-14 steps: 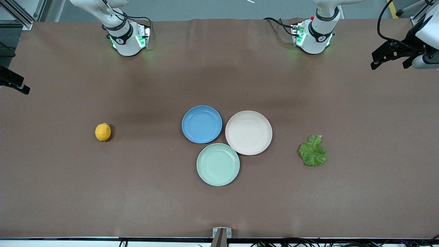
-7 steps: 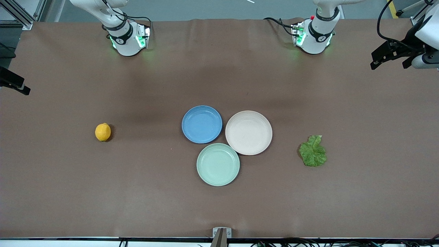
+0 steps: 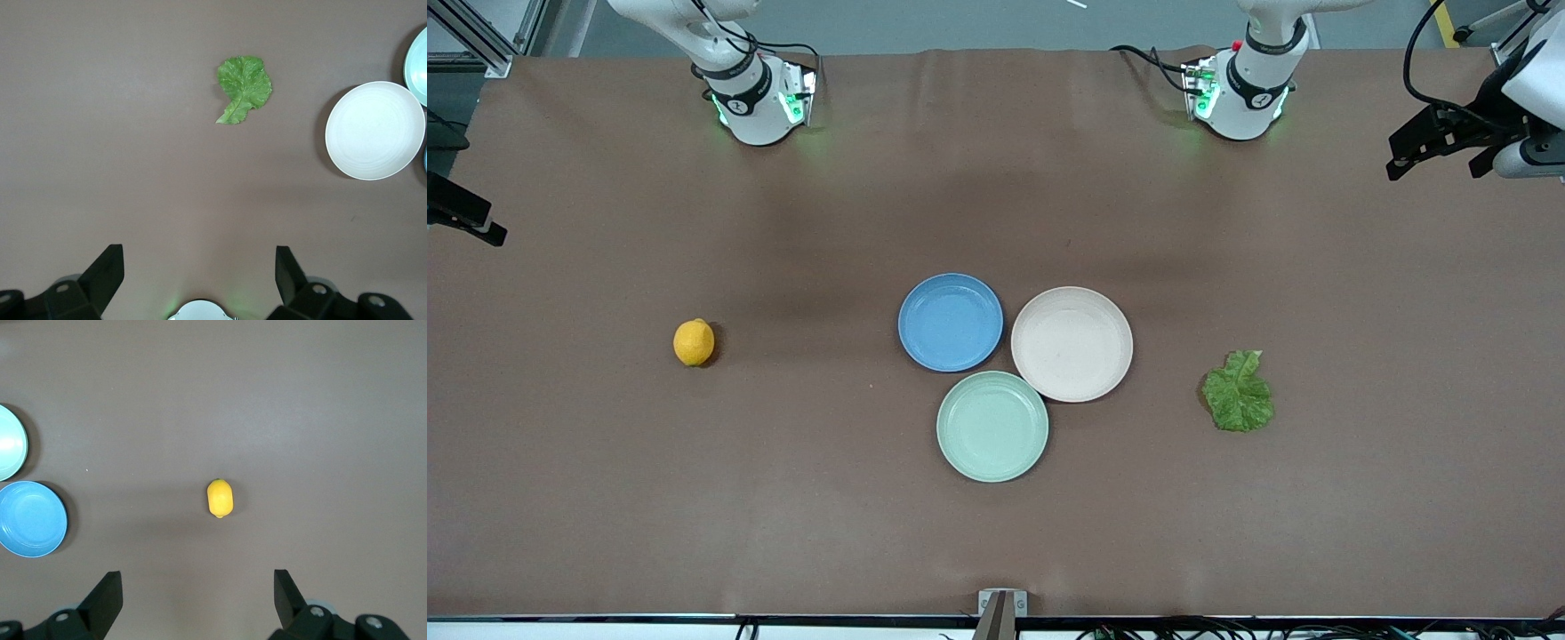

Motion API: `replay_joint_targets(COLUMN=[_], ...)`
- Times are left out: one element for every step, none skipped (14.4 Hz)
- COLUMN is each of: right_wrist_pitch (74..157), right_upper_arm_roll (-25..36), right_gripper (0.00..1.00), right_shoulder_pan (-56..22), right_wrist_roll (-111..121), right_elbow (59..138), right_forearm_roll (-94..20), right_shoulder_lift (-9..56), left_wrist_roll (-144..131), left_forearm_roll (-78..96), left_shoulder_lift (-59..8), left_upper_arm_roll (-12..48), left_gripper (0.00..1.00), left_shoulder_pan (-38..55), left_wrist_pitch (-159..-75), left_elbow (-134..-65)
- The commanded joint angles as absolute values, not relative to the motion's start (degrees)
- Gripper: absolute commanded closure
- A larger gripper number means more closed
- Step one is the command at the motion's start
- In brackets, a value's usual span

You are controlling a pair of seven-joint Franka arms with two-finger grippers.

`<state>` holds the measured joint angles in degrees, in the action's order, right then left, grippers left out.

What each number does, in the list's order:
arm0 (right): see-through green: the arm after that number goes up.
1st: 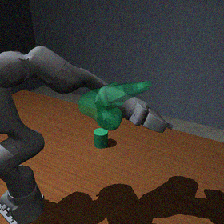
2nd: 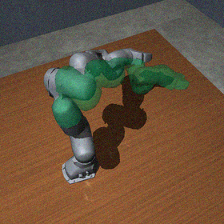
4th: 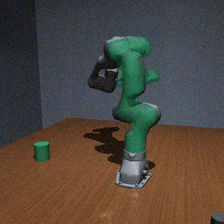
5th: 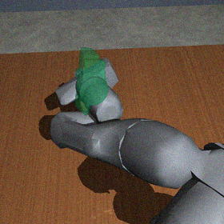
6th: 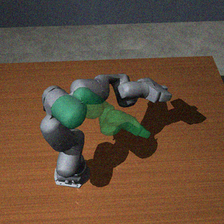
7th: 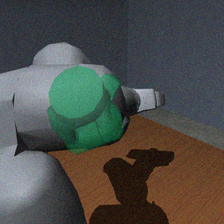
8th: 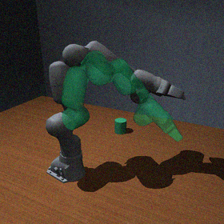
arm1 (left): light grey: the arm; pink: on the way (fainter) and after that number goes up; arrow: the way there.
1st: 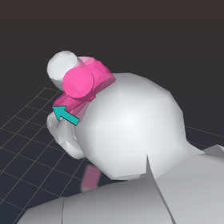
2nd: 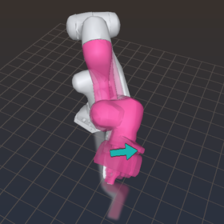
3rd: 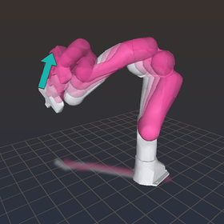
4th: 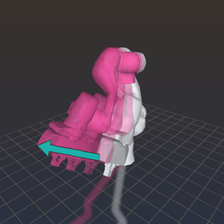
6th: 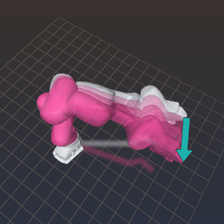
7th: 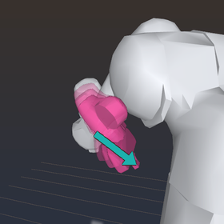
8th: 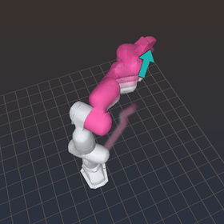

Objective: Pick lemon and lettuce from plates

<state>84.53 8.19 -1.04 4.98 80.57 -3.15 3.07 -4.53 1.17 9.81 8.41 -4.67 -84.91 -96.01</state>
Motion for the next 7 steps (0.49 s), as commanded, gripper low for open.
replay_joint_targets(right_wrist_pitch=[83.7, 83.7, 83.7, 83.7, 83.7, 83.6, 83.7], right_upper_arm_roll=[7.6, 7.6, 7.6, 7.5, 7.5, 7.4, 7.4], right_gripper=[0.0, 0.0, 0.0, 0.0, 0.0, 0.0, 0.0], right_shoulder_pan=[-0.6, -0.6, -0.7, -0.8, -0.9, -0.9, -0.9], right_wrist_roll=[4.4, 4.3, 4.4, 4.4, 4.3, 4.3, 4.3], right_elbow=[79.5, 79.5, 79.5, 79.5, 79.5, 79.5, 79.5], right_forearm_roll=[-2.5, -2.5, -2.4, -1.9, -1.5, -1.5, -1.6], right_shoulder_lift=[3.5, 3.5, 3.5, 3.5, 3.5, 3.5, 3.5], left_wrist_roll=[-3.3, -3.3, -3.3, -3.3, -3.3, -3.3, -3.3], left_forearm_roll=[2.4, 2.4, 2.3, 2.3, 2.3, 2.3, 2.3], left_shoulder_lift=[10.5, 10.5, 10.5, 10.5, 10.5, 10.5, 10.5], left_upper_arm_roll=[8.3, 8.3, 8.3, 8.3, 8.3, 8.3, 8.3], left_gripper=[0.0, 0.0, 0.0, 0.0, 0.0, 0.0, 0.0], left_shoulder_pan=[-5.2, -5.2, -5.2, -5.2, -5.2, -5.2, -5.2], left_wrist_pitch=[-84.5, -84.4, -84.4, -84.4, -84.4, -84.4, -84.4], left_elbow=[-95.7, -95.7, -95.7, -95.7, -95.6, -95.4, -95.4])
